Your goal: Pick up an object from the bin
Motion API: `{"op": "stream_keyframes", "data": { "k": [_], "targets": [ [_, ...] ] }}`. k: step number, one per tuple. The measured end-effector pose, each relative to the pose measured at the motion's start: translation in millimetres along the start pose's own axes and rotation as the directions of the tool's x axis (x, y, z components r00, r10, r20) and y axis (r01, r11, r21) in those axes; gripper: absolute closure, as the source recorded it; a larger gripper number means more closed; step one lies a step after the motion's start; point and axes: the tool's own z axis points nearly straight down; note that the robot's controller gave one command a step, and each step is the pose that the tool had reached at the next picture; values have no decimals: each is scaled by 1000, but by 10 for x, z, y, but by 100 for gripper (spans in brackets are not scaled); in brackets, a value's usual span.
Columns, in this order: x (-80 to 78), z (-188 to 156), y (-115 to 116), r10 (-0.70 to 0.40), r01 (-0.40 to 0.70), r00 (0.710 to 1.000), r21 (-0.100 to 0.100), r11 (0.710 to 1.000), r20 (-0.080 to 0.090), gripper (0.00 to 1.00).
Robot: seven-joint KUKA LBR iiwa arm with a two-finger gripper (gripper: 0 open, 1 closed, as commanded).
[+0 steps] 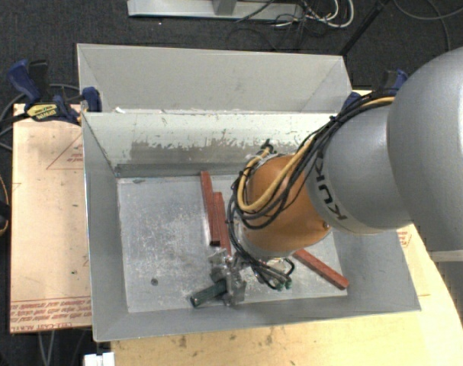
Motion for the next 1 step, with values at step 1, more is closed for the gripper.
{"op": "stream_keyframes", "data": {
  "k": [1],
  "targets": [
    [-28,-1456,-11,-15,15,1000,2,1000,6,100]
  ]
}}
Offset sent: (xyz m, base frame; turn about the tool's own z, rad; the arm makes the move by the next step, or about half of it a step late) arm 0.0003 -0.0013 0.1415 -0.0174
